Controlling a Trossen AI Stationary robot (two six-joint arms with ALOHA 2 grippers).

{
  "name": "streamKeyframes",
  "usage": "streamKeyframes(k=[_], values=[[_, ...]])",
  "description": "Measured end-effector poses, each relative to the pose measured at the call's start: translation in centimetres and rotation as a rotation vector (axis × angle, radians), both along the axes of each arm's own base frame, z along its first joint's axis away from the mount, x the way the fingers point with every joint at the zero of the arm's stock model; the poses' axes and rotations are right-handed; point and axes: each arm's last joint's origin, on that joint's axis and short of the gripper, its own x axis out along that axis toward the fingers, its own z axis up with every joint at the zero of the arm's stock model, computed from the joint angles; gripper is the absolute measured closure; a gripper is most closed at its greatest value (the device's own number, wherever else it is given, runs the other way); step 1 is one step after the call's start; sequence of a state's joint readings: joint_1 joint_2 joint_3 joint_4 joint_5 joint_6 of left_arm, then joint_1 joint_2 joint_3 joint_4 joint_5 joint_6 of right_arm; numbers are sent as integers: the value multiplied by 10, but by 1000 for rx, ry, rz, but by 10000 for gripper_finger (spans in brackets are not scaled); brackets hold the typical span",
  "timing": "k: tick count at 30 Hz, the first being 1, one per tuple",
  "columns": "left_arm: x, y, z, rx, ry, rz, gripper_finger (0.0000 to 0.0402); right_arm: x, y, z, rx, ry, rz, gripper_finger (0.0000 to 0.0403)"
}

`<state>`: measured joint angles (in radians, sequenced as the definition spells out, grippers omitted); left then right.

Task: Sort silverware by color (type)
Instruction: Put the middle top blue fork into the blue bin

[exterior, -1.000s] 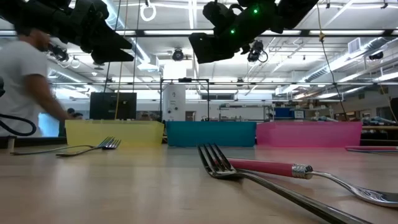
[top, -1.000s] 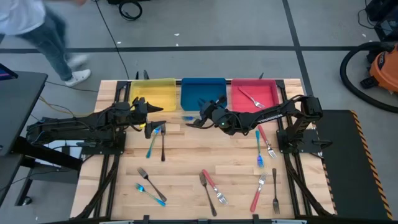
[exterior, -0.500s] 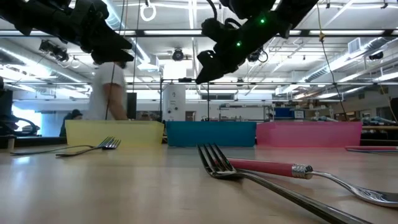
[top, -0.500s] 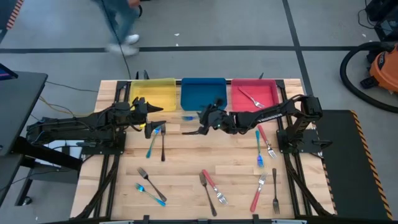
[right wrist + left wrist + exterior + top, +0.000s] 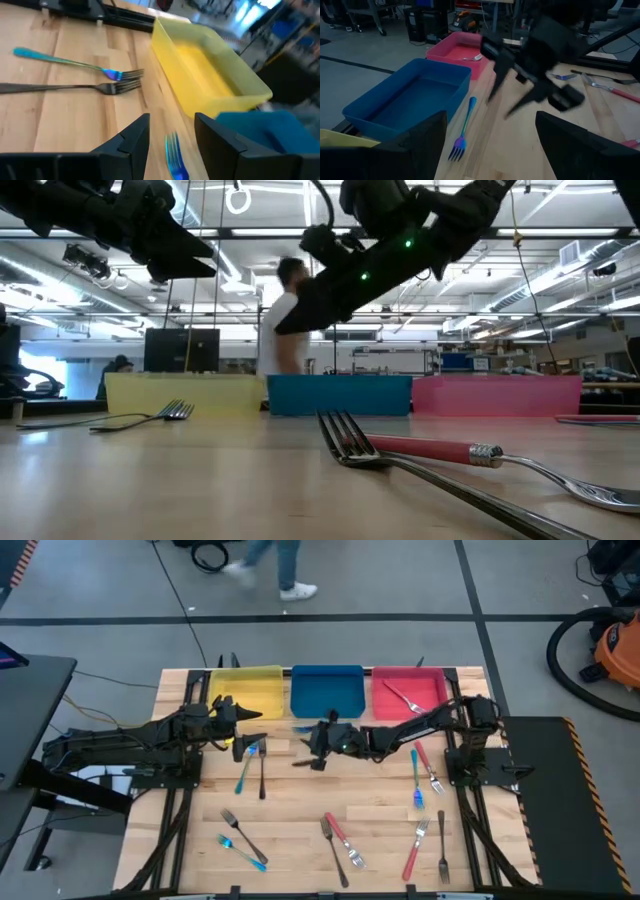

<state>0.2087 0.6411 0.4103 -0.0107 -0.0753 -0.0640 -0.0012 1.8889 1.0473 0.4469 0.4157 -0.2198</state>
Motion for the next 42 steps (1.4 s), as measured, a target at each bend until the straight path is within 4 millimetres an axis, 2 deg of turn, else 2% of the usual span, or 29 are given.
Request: streamKeyframes(k=[5, 10, 13, 18, 23, 30, 42], values=[[0, 1, 0, -1, 2, 6, 95, 11, 1, -13, -51, -13, -62, 240], [0, 2, 1, 2, -12, 16, 95, 36, 1, -28, -58, 7, -60, 241], [0, 3, 2, 4, -21, 24, 95, 49, -1, -36, -122, 45, -115, 241], [0, 4, 2, 4, -20, 27, 95, 61, 1, -45, -157, 68, -175, 241], [0, 4, 2, 5, -21, 28, 95, 63, 1, -62, -85, 96, -190, 241], [0, 4, 2, 5, -20, 28, 95, 62, -2, -61, -6, 77, -205, 241], [0, 4, 2, 5, -20, 28, 95, 59, -28, -67, 58, 127, -183, 241]])
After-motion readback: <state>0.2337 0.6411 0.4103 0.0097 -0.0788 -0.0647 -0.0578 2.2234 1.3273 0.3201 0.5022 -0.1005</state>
